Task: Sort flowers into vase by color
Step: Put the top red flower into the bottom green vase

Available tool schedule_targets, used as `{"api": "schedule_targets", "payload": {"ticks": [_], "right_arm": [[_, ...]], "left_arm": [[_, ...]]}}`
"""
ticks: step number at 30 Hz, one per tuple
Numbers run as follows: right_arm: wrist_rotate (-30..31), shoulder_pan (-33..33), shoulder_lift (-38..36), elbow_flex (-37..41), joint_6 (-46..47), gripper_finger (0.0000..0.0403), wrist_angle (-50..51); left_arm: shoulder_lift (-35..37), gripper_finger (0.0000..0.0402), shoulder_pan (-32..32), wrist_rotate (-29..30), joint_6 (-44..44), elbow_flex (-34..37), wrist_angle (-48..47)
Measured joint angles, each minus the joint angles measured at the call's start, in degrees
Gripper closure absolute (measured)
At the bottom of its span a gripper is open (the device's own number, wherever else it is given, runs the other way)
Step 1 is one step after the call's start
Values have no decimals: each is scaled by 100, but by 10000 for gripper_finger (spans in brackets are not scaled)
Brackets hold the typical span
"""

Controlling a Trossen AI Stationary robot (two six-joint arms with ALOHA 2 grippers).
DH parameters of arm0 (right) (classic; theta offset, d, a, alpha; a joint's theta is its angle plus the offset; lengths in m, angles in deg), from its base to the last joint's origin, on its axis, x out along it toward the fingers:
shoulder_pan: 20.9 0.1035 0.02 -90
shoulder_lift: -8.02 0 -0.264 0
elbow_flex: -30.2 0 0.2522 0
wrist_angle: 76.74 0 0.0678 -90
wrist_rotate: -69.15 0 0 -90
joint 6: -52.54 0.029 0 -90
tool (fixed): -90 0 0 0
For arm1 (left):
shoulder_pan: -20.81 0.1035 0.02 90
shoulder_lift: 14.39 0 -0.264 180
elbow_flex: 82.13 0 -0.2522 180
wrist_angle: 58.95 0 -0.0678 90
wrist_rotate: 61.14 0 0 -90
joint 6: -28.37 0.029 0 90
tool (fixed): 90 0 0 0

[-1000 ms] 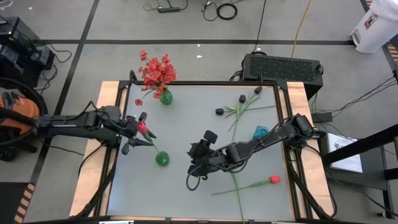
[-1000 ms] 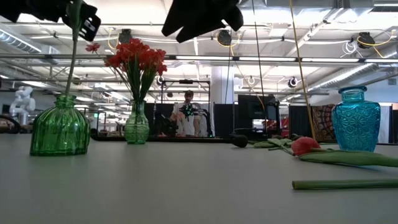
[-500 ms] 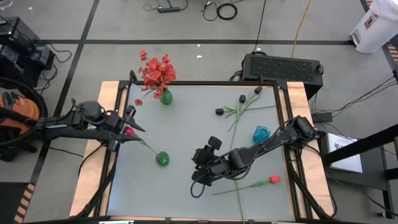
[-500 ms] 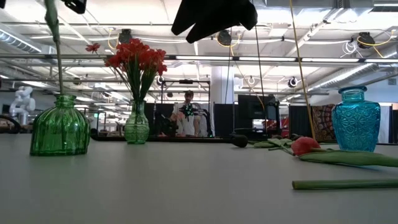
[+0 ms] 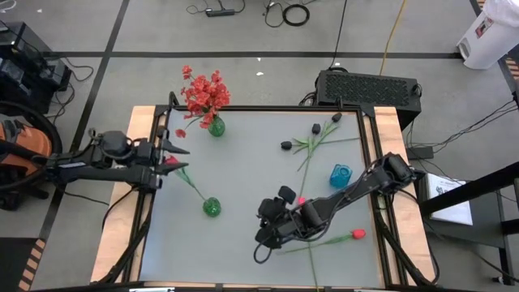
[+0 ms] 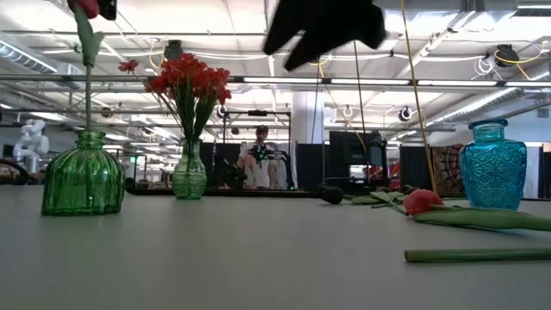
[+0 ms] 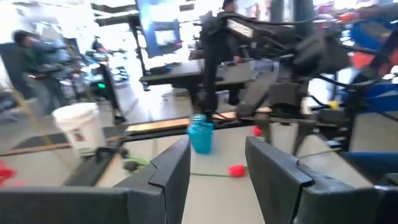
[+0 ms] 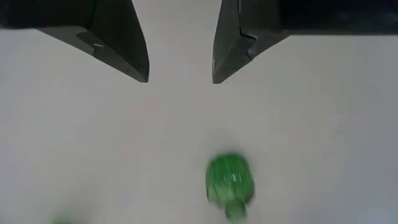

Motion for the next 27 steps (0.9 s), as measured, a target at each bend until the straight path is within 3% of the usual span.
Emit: {"api": "schedule_targets", "payload": {"ticks": [7, 16, 19, 27], "right_arm": [[-713, 211, 0, 0, 1708, 234, 1177], [-1297, 609, 3, 0, 3467, 234, 1862], [-1374, 740, 75, 0, 3878, 234, 1959], [-2444, 806, 492, 0, 4562, 234, 2511]], "left_arm": [[136, 239, 2, 28, -107, -466, -380], [396, 239, 2, 21, -123, -732, -812], [411, 239, 1, 21, -125, -732, -982], [406, 239, 2, 21, -127, -730, -1160]]}}
